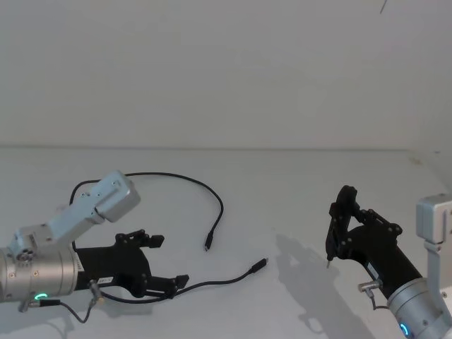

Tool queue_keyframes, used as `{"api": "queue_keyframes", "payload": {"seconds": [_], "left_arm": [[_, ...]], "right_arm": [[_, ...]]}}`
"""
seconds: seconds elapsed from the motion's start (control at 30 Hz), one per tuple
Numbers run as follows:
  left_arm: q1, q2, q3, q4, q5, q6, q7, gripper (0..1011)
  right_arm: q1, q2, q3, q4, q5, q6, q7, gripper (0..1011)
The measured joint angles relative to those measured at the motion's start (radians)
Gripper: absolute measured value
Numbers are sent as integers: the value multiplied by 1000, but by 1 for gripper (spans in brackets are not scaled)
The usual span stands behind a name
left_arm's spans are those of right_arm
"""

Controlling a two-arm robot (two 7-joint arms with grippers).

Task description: Pick up the data cable with the one hand.

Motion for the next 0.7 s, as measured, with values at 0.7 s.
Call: {"api": "queue_keyframes", "payload": {"seconds": [0.7], "left_arm": [[-109, -40, 97, 88, 0, 119, -71, 1001]], "right_arm": [[0, 0, 0, 0, 0, 0, 0, 279]]}}
